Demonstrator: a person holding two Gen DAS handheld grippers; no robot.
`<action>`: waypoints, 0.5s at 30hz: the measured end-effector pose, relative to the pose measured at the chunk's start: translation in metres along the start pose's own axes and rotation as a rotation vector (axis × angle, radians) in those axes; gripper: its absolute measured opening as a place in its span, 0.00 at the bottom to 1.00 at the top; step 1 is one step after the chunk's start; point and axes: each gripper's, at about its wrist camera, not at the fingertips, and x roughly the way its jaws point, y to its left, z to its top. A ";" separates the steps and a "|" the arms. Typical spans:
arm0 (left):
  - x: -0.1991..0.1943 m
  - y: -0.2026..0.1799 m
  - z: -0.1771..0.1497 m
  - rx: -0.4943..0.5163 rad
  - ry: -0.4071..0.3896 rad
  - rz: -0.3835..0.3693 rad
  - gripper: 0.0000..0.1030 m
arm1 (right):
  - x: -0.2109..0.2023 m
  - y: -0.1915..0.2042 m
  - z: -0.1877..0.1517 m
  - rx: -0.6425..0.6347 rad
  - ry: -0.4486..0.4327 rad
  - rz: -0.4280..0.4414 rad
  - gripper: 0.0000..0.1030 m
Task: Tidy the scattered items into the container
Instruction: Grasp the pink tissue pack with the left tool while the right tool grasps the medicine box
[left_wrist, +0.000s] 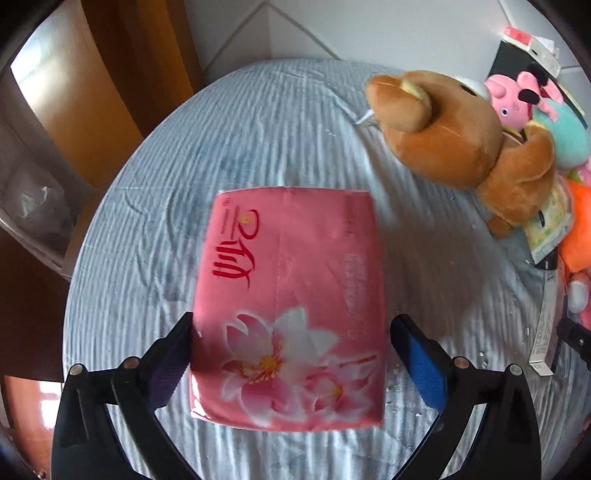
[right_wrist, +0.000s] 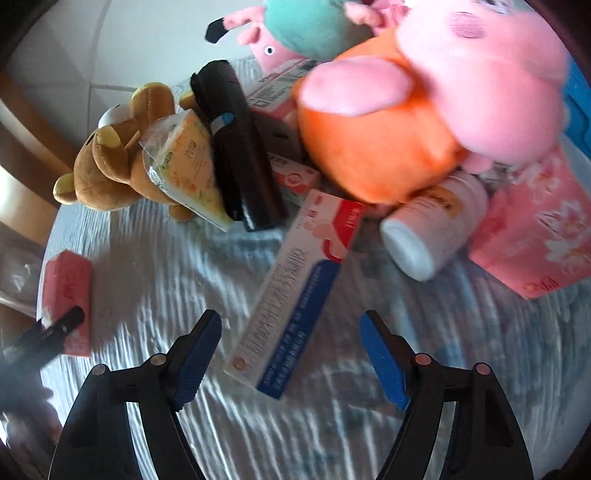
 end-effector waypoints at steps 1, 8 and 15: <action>0.000 -0.005 -0.001 0.016 -0.008 0.010 0.98 | 0.007 0.003 0.000 -0.013 0.011 -0.022 0.75; -0.017 -0.007 -0.036 0.024 -0.039 0.022 0.89 | 0.011 0.004 -0.017 -0.089 0.038 -0.089 0.41; -0.049 -0.016 -0.104 0.020 -0.068 0.016 0.89 | -0.001 -0.007 -0.051 -0.188 0.028 -0.085 0.39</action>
